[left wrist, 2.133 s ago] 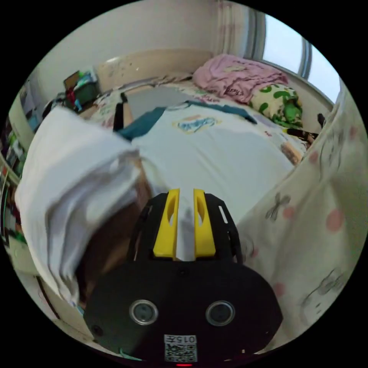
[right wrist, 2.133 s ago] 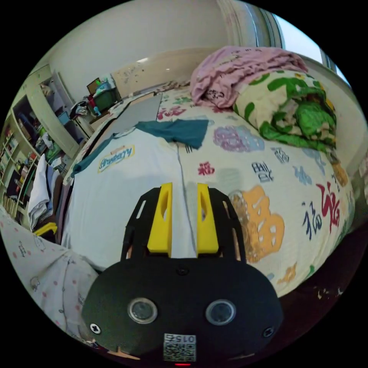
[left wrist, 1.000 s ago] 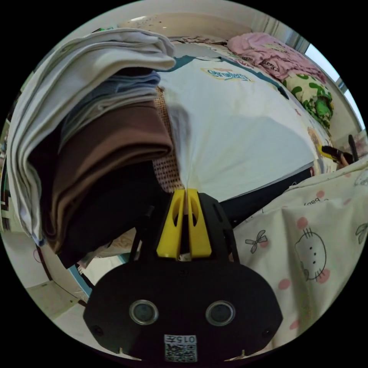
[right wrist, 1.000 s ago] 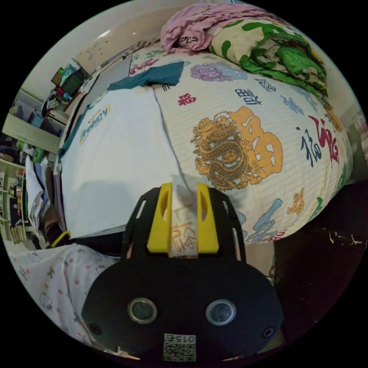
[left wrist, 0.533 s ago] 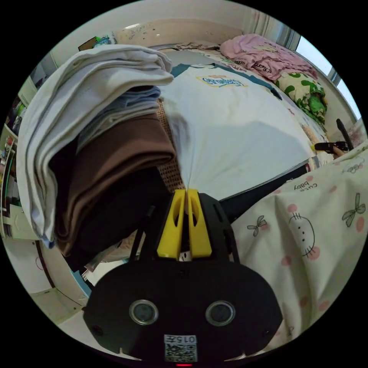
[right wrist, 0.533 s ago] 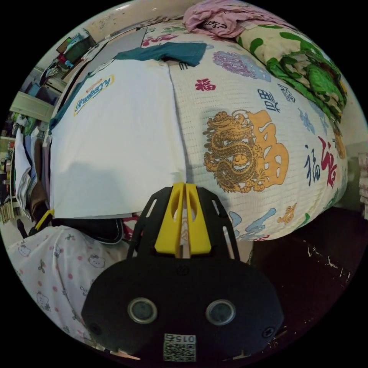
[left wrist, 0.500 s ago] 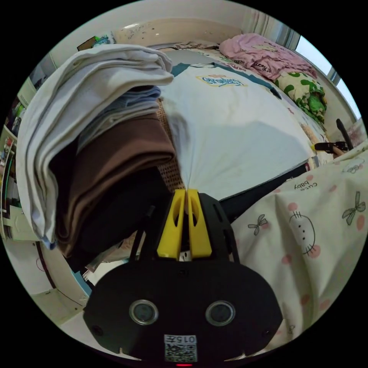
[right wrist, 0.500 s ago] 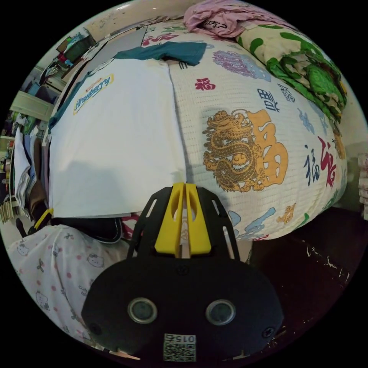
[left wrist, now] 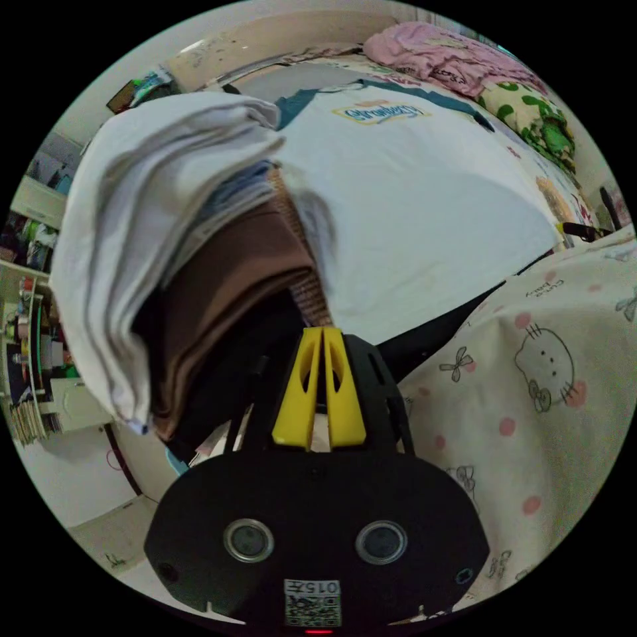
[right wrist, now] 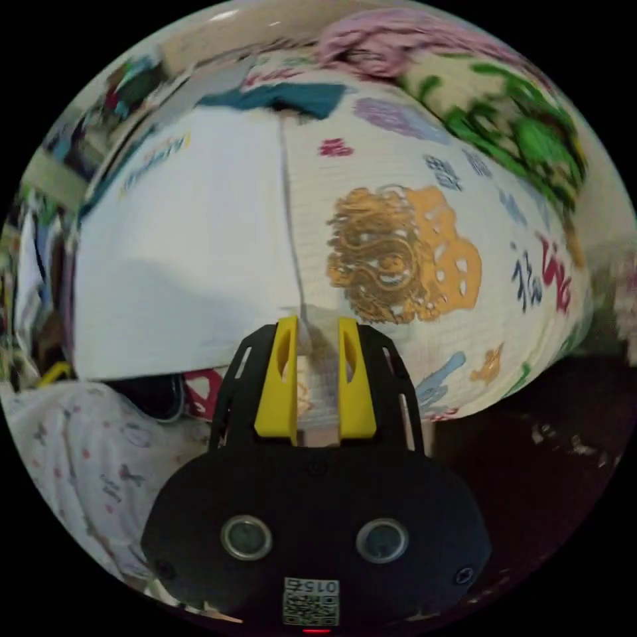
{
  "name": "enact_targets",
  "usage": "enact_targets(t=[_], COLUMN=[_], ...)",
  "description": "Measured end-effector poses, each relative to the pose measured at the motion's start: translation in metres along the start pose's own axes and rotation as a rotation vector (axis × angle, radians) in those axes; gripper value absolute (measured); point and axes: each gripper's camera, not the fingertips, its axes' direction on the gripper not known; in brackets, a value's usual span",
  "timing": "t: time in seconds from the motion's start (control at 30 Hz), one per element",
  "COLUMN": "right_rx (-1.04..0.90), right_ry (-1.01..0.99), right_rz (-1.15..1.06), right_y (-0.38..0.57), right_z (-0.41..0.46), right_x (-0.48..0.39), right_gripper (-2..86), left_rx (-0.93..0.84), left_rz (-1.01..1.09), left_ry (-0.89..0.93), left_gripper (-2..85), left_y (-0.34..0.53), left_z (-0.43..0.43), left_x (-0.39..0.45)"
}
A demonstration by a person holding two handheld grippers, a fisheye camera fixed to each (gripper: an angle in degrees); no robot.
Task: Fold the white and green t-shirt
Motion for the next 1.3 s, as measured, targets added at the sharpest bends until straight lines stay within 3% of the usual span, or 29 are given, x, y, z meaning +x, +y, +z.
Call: enact_targets(t=[0.1,0.23,0.37,0.5,0.7,0.77,0.87,1.0,1.17,1.3], right_rx=[0.195,0.425,0.436,0.380,0.366,0.392,0.451,0.528,0.545,0.559], right_ry=[-0.286,-0.514,-0.674,-0.839,-1.032,-1.040,-0.849,-0.944,-0.942,-0.955], right_rz=[0.162,0.126,0.147,0.317,0.523,0.511,0.352,0.333,0.319,0.306], right_y=[-0.009,-0.066,-0.147,-0.232,-0.297,-0.310,-0.320,-0.317,-0.321,-0.323], right_z=[-0.083,-0.168,-0.195,-0.205,-0.221,-0.236,-0.265,-0.280,-0.293,-0.293], right_x=[0.043,0.032,0.018,0.023,0.043,0.039,0.014,0.018,0.012,0.008], right_gripper=[7.7,8.9,9.2,10.4,8.9,7.5,3.1,0.5,-0.1,-0.2], left_rx=[0.028,0.228,0.353,0.393,0.380,0.367,0.339,0.323,0.248,0.157], left_rz=[-0.018,0.089,0.178,0.207,0.349,0.401,0.441,0.464,0.397,0.312], left_ry=[0.056,0.137,0.253,0.340,0.277,0.303,0.354,0.375,0.570,0.621], left_gripper=[-0.1,0.3,0.5,0.7,0.8,0.8,0.9,1.1,2.2,4.0], left_y=[-0.014,-0.067,-0.151,-0.225,-0.352,-0.413,-0.501,-0.619,-0.800,-0.891], left_z=[-0.029,-0.087,-0.124,-0.135,-0.139,-0.135,-0.123,-0.103,-0.052,-0.003], left_x=[-0.013,-0.002,0.014,0.024,0.078,0.104,0.142,0.202,0.312,0.380])
